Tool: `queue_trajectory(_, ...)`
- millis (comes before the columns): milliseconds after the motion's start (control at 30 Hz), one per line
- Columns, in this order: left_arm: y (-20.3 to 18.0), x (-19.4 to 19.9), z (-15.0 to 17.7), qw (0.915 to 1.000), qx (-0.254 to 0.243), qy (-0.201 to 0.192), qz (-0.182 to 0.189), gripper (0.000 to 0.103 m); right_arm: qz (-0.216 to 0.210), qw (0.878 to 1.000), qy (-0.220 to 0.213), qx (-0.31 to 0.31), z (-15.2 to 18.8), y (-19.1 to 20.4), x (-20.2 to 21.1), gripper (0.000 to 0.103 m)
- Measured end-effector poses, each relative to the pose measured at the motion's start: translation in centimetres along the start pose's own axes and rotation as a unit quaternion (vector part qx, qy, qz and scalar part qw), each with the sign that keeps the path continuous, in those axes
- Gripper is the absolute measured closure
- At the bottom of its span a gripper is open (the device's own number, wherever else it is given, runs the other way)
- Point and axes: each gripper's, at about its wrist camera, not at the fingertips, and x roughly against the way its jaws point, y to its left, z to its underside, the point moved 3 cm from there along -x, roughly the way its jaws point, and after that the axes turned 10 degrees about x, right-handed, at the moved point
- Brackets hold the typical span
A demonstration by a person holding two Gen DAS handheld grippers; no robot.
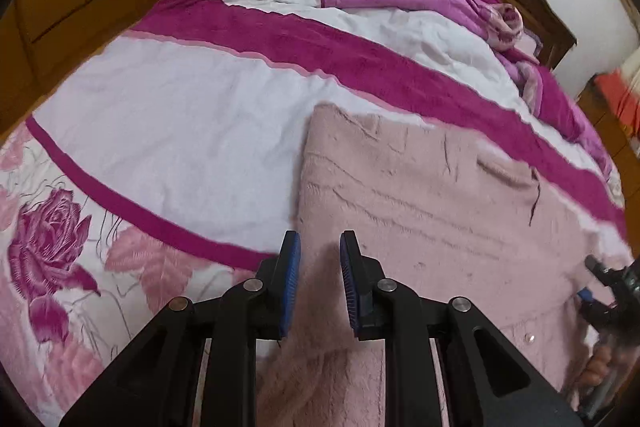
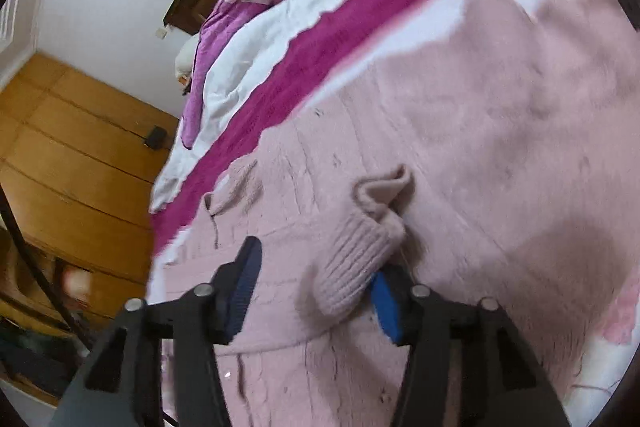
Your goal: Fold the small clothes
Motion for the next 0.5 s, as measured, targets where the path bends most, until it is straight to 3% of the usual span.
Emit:
queue_trajectory(200,-4.2,1.3,2.1,0.9998,-0.008,-0.003,0.017,0.103,0.007,1.000,-0.017,0.019,0.2,-2.0,3.5,0.048)
queue_trajectory(300,-8.1,2.5,3.2,0.9983,-0.016,-0.017,0.054,0.103,0.006,0.999,-0.032,0.023,-0.5,-2.7,6.0,0.048)
queue_trajectory(500,-18.5,3.4,6.4,0.9898,-0.071,-0.003,0.124,0.103,0.050,0.995,-0.082,0.029,-1.6,-6.0,13.2,0.048)
